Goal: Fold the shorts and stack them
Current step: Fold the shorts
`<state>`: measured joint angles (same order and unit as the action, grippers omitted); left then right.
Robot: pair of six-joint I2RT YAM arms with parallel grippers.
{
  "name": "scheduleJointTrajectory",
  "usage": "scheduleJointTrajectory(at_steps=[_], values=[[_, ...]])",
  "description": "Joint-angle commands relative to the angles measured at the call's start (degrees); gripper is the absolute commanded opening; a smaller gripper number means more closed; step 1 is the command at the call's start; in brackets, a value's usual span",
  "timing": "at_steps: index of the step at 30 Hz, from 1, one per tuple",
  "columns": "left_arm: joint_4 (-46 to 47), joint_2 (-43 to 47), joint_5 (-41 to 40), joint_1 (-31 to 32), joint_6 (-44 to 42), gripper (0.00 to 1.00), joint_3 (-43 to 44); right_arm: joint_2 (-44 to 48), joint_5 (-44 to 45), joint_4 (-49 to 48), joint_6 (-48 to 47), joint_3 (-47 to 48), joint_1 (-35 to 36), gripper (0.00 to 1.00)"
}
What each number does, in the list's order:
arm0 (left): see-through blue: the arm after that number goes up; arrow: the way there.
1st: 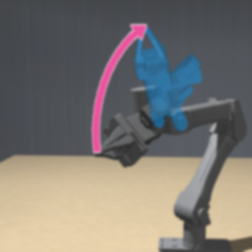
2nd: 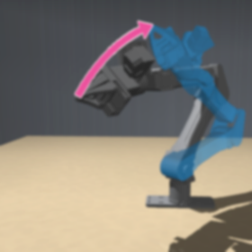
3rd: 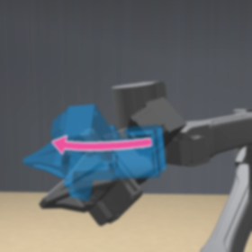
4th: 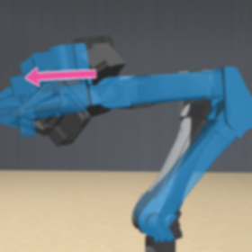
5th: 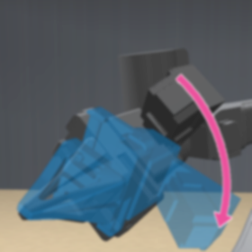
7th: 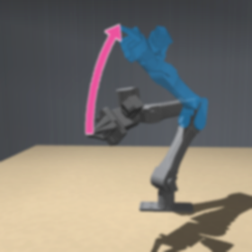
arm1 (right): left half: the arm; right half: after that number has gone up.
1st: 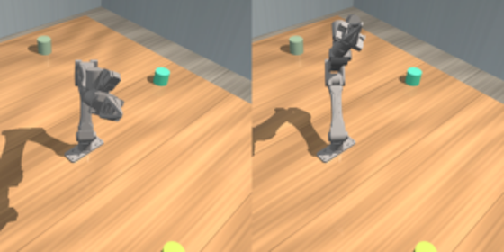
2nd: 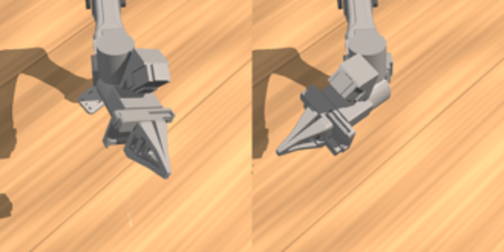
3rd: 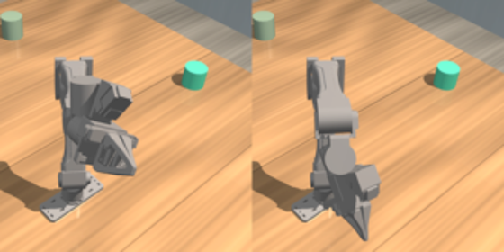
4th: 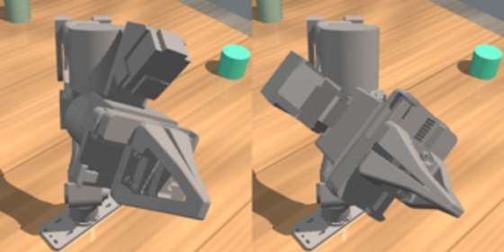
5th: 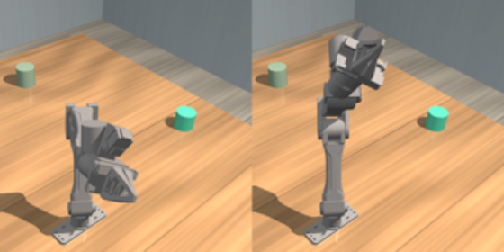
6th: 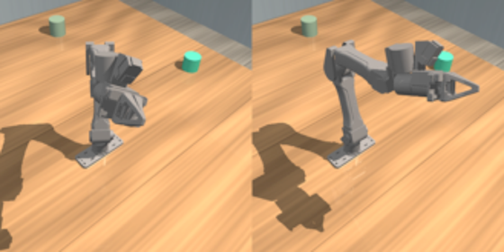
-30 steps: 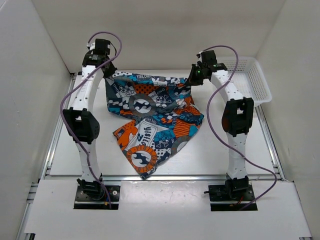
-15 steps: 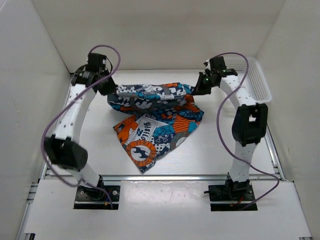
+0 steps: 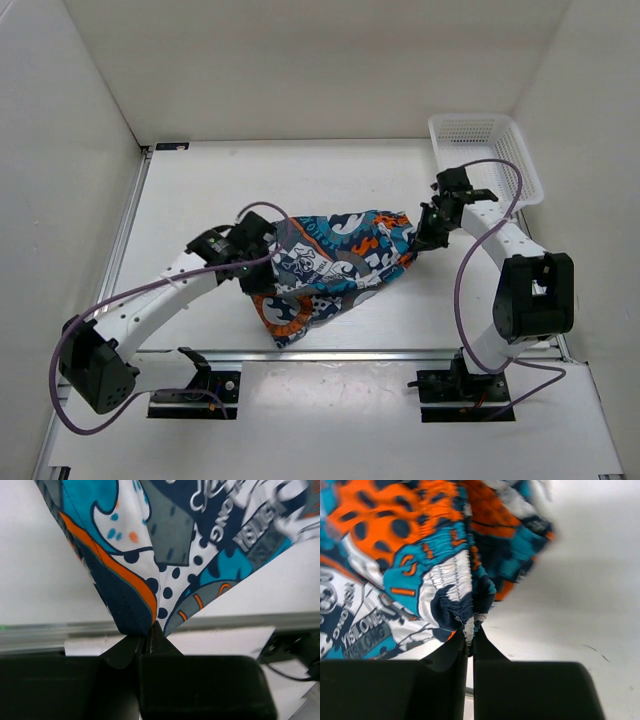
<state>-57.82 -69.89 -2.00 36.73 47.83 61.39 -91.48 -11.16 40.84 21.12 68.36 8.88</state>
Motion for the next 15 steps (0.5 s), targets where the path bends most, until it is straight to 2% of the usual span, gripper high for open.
scheduleJointTrajectory(at_steps=[1, 6, 7, 8, 10, 11, 12, 13, 14, 15], values=[[0.78, 1.95, 0.16, 4.22, 6.47, 0.10, -3.10, 2.88, 5.88, 0.12, 0.05, -3.30, -1.24, 0.00], [0.78, 1.34, -1.34, 8.09, 12.62, 0.10, -10.74, 3.94, 7.64, -4.78, 0.85, -6.65, -2.64, 0.00], [0.78, 1.33, -2.47, 8.09, 13.24, 0.10, -11.72, 3.94, 7.64, -5.76, 1.37, -6.66, -2.64, 0.02], [1.39, 0.64, -2.48, 8.09, 13.25, 0.10, -12.42, 3.16, 7.64, -6.47, 1.38, -5.88, -2.64, 0.10], [2.53, -1.46, -0.22, 8.09, 12.47, 0.28, -13.05, 1.58, 7.12, -7.88, 1.38, -5.08, -2.64, 0.25], [3.24, -2.26, 1.28, 8.70, 11.50, 0.45, -13.05, 0.53, 7.11, -8.49, 1.38, -3.95, -2.64, 0.48], [3.24, -2.97, 2.43, 9.49, 9.84, 0.63, -12.44, 0.52, 7.11, -8.50, 1.38, -3.32, -2.64, 0.57], [3.24, -3.58, 2.44, 10.02, 9.82, 0.94, -11.82, -0.01, 7.81, -8.50, 1.38, -3.32, -2.64, 0.67], [2.63, -3.59, 2.44, 10.03, 9.13, 1.00, -11.12, -0.01, 7.82, -8.50, 1.38, -3.32, -2.64, 0.79], [1.93, -3.59, 1.74, 10.03, 9.12, 1.00, -9.55, -0.01, 7.82, -8.50, 1.38, -3.32, -2.64, 0.83]])
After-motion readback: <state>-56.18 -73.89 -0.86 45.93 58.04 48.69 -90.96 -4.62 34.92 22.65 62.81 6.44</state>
